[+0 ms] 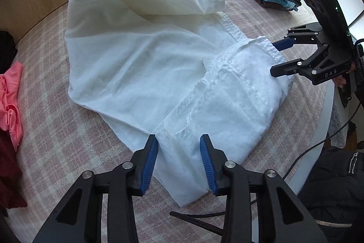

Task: Fold clothes

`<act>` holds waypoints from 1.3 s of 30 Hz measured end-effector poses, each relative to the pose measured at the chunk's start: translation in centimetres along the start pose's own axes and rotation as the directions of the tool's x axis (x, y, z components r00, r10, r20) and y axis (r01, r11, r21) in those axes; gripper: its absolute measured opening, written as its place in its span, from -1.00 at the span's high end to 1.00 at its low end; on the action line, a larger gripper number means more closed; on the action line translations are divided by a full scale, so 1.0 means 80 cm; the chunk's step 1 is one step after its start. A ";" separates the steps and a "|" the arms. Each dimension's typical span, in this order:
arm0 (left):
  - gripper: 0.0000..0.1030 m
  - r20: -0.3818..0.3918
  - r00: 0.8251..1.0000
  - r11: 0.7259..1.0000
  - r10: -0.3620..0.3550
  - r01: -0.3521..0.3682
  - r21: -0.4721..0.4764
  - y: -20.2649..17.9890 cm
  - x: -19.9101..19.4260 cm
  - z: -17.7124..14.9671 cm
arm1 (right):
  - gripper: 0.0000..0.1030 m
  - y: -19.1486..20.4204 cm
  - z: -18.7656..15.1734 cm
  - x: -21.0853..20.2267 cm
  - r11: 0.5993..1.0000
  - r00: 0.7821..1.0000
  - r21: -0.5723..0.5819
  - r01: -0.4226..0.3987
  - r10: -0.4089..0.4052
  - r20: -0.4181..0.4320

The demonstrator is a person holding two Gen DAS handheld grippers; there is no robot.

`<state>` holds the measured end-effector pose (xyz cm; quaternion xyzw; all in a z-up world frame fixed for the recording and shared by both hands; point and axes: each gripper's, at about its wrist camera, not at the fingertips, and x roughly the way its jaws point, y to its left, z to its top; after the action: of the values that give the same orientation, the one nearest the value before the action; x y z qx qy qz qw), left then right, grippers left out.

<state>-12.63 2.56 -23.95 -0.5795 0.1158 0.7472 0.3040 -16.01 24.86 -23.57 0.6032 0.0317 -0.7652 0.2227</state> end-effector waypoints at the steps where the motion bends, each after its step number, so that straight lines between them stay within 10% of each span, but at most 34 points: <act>1: 0.43 0.003 1.000 1.000 -0.006 0.006 -0.002 0.001 -0.001 -0.001 | 0.00 0.002 0.000 0.001 1.000 1.000 -0.005 0.001 -0.001 0.000; 5: 0.59 0.012 1.000 1.000 -0.019 0.019 0.007 0.000 -0.002 -0.006 | 0.43 -0.002 0.001 0.002 1.000 1.000 -0.004 0.007 -0.007 0.004; 20: 0.64 -0.027 1.000 1.000 -0.016 0.017 0.021 0.003 0.012 -0.004 | 0.15 -0.020 0.000 0.008 1.000 0.999 0.018 0.018 -0.019 0.028; 27: 0.95 0.012 1.000 0.999 -0.020 0.020 0.028 0.000 0.003 -0.009 | 0.79 -0.005 -0.013 -0.001 1.000 0.998 -0.023 0.016 -0.014 0.065; 39: 0.97 0.028 1.000 0.998 0.005 -0.007 0.062 -0.009 0.005 -0.009 | 0.85 0.016 -0.007 -0.027 0.998 0.994 -0.055 0.037 -0.031 0.107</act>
<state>-11.74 2.87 -24.41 -0.5588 0.1365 0.7523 0.3211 -14.65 24.52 -21.37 0.5545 0.0516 -0.7987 0.2281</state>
